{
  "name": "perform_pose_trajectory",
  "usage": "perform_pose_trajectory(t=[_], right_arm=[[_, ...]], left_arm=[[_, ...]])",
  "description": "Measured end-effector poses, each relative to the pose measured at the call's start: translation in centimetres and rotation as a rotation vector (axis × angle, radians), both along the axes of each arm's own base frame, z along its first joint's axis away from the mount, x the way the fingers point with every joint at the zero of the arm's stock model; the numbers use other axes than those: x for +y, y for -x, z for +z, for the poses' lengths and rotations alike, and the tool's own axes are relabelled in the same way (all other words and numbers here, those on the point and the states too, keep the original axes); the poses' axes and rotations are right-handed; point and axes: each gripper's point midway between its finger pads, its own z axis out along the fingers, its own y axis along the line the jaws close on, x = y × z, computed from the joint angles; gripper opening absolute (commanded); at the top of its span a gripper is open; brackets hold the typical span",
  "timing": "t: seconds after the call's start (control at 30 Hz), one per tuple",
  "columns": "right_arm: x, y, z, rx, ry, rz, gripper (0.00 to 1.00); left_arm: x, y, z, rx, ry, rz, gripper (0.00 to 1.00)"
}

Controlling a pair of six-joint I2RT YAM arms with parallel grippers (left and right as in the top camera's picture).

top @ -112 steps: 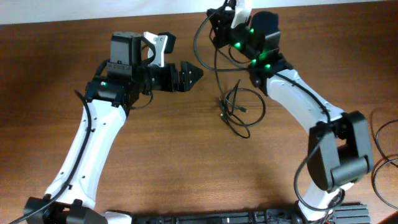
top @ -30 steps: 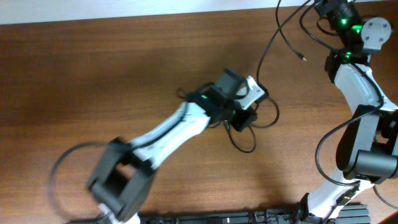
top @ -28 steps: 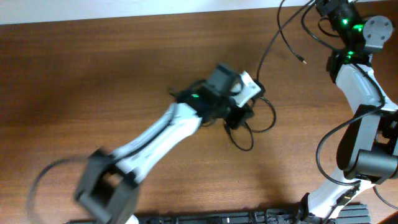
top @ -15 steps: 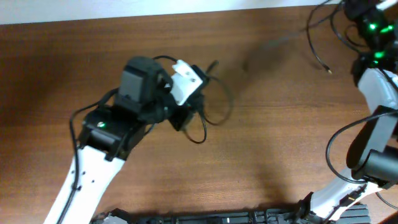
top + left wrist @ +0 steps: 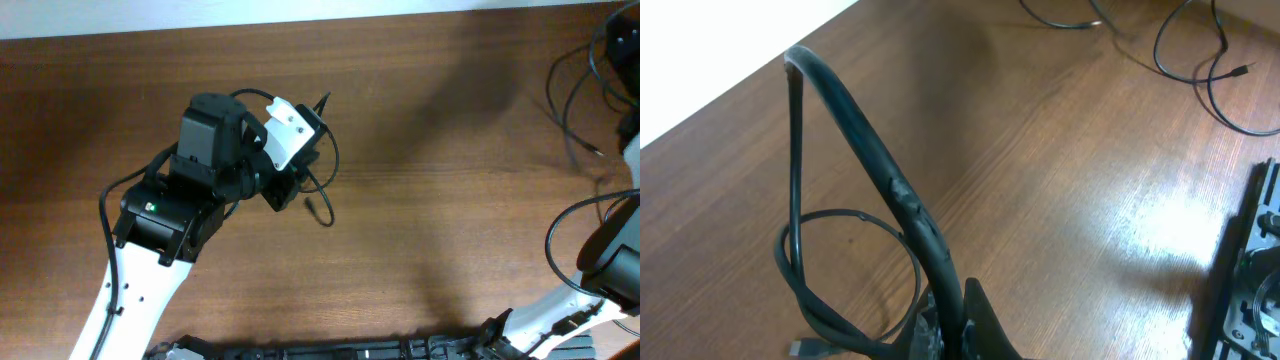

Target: Untangle cables

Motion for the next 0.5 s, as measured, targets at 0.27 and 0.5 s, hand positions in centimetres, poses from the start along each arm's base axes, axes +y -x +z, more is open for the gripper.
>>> perform_pose_trajectory(t=[0.27,0.5], right_arm=[[-5.3,4.2,-6.8,0.276,-0.035,-0.178,0.48],[-8.2,6.7,-8.3,0.342,-0.044,-0.268,1.0]], left_arm=[[-0.1,-0.2,0.3,-0.018,0.003,-0.003,0.0],[-0.2,-0.6,0.8,-0.046,0.014,-0.002,0.0]])
